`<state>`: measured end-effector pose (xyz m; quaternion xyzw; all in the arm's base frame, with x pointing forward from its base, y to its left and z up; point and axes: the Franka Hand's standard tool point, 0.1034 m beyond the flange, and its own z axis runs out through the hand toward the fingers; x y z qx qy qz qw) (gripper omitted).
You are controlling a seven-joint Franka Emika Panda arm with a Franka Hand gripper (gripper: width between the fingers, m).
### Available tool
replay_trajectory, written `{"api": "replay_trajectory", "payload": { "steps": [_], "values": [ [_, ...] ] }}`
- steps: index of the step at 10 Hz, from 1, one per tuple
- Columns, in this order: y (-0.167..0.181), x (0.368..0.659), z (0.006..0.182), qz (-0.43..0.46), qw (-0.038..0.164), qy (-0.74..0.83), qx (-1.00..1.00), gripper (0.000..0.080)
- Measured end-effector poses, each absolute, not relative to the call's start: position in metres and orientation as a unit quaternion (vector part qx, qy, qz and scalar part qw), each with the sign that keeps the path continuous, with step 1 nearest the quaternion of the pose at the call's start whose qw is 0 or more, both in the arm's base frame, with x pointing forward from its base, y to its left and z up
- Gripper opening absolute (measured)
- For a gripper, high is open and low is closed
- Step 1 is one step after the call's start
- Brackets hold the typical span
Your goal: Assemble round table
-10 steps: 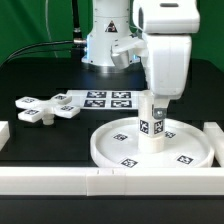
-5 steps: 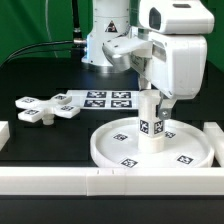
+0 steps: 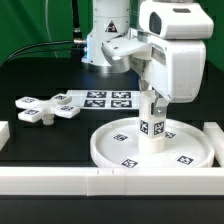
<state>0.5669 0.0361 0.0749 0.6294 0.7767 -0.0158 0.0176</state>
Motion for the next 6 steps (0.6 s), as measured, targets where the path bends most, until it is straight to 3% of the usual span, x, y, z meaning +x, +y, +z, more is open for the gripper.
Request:
{"api": "replay_trajectory", "payload": {
  "steps": [6],
  "values": [
    [0.0360, 0.5625, 0.0741, -0.013, 0.017, 0.596, 0.802, 0.0409]
  ]
}}
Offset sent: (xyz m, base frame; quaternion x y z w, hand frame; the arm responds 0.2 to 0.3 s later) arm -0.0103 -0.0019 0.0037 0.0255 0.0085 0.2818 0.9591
